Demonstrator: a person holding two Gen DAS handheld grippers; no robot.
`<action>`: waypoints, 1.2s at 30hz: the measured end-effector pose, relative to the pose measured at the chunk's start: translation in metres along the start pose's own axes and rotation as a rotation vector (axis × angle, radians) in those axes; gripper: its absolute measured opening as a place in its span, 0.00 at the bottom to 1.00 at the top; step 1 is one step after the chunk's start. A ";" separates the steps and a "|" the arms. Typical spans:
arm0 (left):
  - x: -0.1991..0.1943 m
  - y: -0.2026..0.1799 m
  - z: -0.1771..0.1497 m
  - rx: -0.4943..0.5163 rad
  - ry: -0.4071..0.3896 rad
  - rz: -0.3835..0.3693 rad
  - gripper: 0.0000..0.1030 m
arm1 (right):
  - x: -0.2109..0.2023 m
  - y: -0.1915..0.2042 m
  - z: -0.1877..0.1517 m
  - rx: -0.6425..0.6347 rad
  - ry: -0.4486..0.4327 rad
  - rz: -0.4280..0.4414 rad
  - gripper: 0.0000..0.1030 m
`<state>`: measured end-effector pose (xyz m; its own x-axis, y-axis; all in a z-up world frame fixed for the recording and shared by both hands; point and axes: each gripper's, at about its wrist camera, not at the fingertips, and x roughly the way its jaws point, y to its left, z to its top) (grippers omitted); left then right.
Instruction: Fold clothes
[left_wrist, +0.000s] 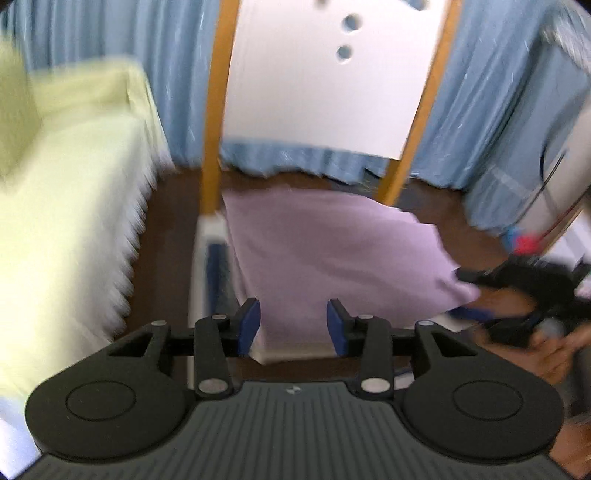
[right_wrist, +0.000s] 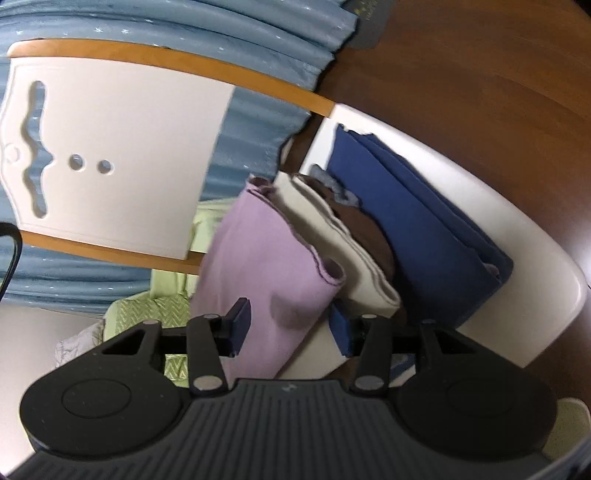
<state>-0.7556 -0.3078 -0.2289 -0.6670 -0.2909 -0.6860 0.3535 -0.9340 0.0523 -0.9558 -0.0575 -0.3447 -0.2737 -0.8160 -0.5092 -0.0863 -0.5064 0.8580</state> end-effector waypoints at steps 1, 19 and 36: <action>-0.003 -0.011 -0.001 0.072 -0.015 0.025 0.45 | 0.001 0.001 0.000 -0.001 0.003 -0.001 0.39; 0.040 -0.108 -0.031 0.837 -0.014 0.014 0.47 | 0.008 0.021 0.001 -0.025 0.016 0.078 0.05; 0.054 -0.090 -0.054 0.948 -0.004 0.124 0.14 | 0.004 -0.011 -0.003 0.087 -0.093 0.120 0.04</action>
<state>-0.7880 -0.2287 -0.3097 -0.6635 -0.3984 -0.6332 -0.2552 -0.6751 0.6922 -0.9534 -0.0563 -0.3567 -0.3745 -0.8374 -0.3980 -0.1288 -0.3781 0.9167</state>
